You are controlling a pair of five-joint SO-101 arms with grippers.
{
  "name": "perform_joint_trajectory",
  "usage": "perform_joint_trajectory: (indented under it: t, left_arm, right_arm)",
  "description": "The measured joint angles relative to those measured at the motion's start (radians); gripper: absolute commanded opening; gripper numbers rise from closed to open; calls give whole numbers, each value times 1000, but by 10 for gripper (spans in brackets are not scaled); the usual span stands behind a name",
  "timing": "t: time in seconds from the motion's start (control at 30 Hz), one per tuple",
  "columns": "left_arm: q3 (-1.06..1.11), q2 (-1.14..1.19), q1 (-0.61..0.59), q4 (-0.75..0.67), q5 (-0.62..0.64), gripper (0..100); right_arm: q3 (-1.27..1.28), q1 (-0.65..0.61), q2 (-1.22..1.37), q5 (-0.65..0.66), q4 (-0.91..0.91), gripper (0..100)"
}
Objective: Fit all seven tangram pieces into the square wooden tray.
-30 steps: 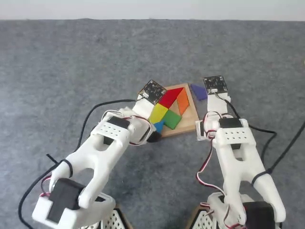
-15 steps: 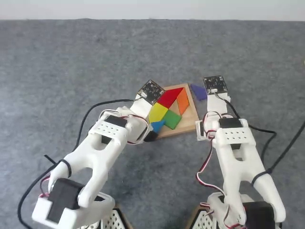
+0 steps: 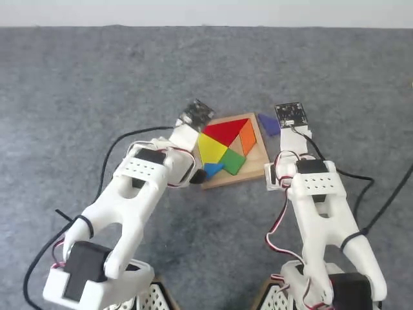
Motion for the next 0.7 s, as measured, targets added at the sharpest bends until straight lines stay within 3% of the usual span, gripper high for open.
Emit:
perform_joint_trajectory:
  t: [0.5, 0.7]
  left_arm:
    - [-80, 12, -41, 6, -12, 295]
    - [-110, 130, -69, -9, -18, 295]
  right_arm:
    - [0, 0, 0, 0, 0, 306]
    - [0, 0, 0, 0, 0, 306]
